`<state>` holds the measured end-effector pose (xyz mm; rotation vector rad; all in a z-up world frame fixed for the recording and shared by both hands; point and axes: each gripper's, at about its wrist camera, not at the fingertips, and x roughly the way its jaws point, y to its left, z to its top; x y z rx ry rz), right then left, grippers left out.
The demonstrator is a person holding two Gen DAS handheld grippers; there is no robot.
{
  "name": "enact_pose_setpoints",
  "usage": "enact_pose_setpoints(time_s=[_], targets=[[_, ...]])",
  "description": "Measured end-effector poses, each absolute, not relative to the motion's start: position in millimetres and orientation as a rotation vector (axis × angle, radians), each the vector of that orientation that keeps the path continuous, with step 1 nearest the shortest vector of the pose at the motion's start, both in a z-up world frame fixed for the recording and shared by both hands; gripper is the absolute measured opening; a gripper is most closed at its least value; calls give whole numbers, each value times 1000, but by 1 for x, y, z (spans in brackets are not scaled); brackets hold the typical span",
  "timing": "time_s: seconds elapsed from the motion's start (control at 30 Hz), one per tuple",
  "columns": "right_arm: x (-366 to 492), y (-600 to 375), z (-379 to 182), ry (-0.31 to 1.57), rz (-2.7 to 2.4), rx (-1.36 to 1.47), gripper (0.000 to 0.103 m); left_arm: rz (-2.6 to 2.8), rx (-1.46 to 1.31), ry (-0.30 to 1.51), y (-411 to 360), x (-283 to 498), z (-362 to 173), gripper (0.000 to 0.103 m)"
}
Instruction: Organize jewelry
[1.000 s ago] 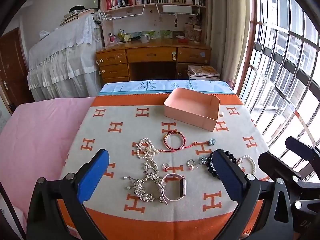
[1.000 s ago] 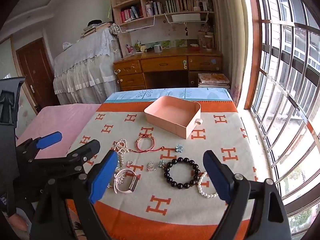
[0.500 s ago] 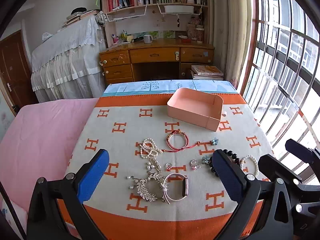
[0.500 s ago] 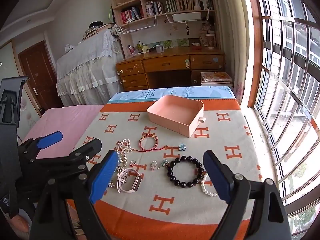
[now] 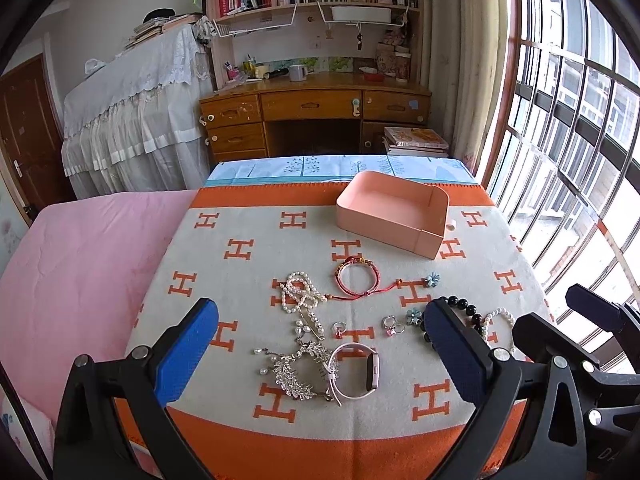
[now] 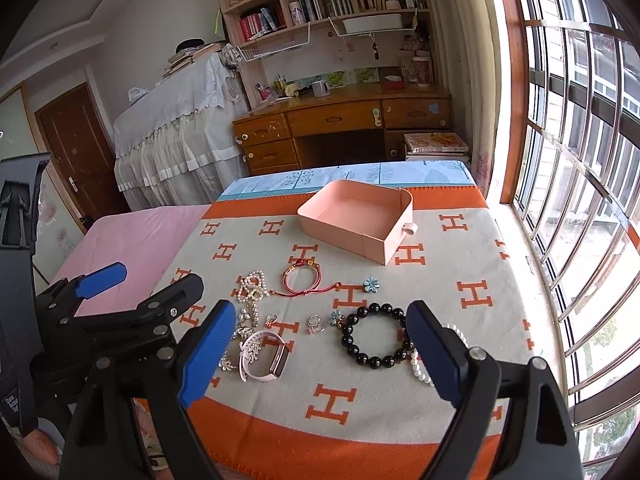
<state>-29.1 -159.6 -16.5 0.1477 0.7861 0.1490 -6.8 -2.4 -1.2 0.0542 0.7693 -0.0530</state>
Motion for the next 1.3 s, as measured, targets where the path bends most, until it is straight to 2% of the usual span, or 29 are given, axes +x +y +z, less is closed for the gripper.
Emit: enact_pose_setpoints(time_s=[1.0, 1.3], targets=[[-25, -157, -22, 802, 151, 149, 88, -47, 53, 798, 1, -4, -12, 101], [-19, -157, -26, 807, 169, 136, 88, -94, 40, 841, -1, 6, -15, 95]])
